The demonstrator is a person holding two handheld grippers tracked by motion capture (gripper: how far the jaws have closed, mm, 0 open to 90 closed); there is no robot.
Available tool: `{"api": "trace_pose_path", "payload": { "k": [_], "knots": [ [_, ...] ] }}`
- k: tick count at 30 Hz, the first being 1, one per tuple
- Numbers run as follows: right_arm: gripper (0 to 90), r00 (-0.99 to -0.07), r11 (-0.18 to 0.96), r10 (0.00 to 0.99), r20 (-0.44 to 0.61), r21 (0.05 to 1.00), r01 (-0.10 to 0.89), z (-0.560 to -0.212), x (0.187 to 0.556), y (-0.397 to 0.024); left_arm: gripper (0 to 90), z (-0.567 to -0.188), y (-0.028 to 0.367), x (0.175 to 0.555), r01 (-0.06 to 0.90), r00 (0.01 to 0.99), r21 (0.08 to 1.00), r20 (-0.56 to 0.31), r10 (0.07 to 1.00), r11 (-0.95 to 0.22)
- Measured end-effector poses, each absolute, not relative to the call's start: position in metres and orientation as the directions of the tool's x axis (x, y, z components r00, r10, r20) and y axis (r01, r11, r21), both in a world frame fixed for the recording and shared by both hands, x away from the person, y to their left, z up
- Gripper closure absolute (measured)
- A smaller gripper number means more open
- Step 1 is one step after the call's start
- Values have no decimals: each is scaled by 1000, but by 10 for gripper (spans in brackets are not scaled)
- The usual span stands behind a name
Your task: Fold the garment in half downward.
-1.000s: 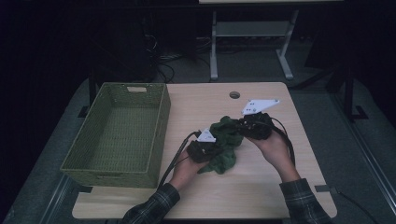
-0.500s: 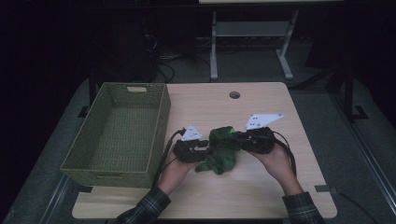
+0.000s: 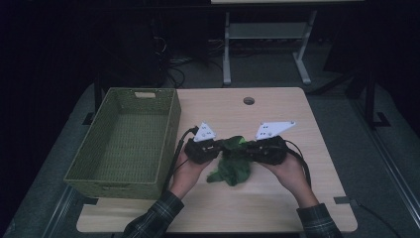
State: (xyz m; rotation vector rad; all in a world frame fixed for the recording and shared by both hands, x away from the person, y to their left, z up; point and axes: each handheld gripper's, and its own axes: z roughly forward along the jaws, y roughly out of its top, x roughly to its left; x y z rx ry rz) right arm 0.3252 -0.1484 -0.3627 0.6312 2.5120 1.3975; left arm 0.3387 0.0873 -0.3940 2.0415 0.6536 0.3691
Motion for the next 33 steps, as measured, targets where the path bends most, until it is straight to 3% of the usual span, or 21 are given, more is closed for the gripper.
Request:
{"api": "trace_pose_path", "payload": {
  "k": [10,14,20,25,33],
  "knots": [
    [842,-897,517,437,69,796,313,-391,302,-153,867,-418,98,311,307,842,810,13,539,-500],
    [761,-898,532,431,83,781,328,-401,293,-155,867,-425,98,306,313,851,787,17,525,-531],
    [702,-871,475,487,62,818,323,-389,285,-181,868,-426,101,307,315,848,789,16,530,-528],
    [639,-806,423,588,68,824,378,-379,311,-197,868,-426,99,306,304,851,793,23,524,-529],
    [587,-795,499,602,71,744,444,-383,355,-179,868,-425,100,306,304,853,795,18,521,-525]
  ]
}}
